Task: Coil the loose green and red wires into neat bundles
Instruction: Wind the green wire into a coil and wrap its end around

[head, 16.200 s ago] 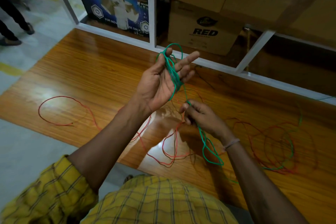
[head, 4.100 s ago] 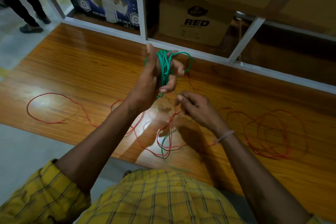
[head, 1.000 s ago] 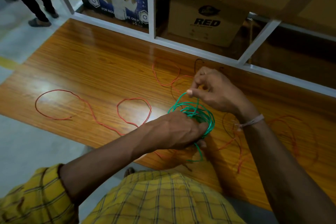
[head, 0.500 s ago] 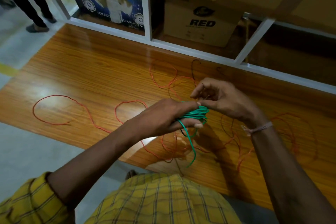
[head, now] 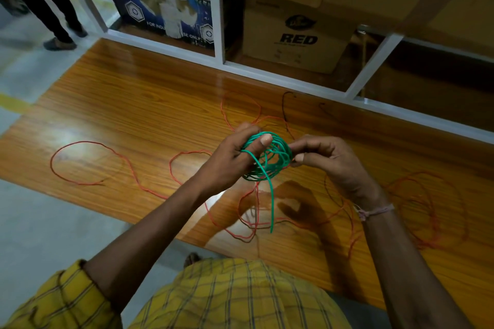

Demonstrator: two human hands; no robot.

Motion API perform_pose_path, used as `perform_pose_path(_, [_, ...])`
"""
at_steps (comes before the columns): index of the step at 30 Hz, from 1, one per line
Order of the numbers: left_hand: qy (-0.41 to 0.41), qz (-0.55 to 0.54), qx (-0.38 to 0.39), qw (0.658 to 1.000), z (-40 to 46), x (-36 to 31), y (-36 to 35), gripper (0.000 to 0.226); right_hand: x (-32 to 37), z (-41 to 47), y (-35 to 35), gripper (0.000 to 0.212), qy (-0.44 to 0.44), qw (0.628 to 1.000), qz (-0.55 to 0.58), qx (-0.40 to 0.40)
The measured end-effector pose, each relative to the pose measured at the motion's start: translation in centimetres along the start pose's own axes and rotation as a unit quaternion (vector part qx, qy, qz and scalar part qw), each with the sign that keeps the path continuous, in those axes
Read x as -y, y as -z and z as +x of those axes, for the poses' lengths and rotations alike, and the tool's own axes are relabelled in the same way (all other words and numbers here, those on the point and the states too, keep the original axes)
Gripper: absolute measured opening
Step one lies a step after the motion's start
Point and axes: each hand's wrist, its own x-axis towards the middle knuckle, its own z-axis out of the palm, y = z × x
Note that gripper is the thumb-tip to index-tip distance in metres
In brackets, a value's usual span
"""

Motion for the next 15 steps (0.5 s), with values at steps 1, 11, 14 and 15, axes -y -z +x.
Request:
perform_pose_path(1, [0.012,0.002,-0.007,1.000,0.1,0.1,0.0,0.027,-0.1,-0.1,-0.3,0.031,0.001,1.000,-0.002,-0.007])
perform_pose_path(11, [0.114,-0.104,0.003,0.988,1.1,1.3,0.1,0.038,-1.7,0.4,-1.5,0.028,-0.032,0.998,-0.023,-0.053])
perform_pose_path(14, [0.117,-0.091,0.000,0.989,1.4,1.4,-0.1,0.036,-1.9,1.0,-1.7,0.032,-0.070,0.996,0.000,-0.051])
perform_pose_path(15, [0.118,-0.090,0.000,0.989,1.4,1.5,-0.1,0.036,-1.8,1.2,-1.9,0.035,-0.085,0.995,0.010,-0.053])
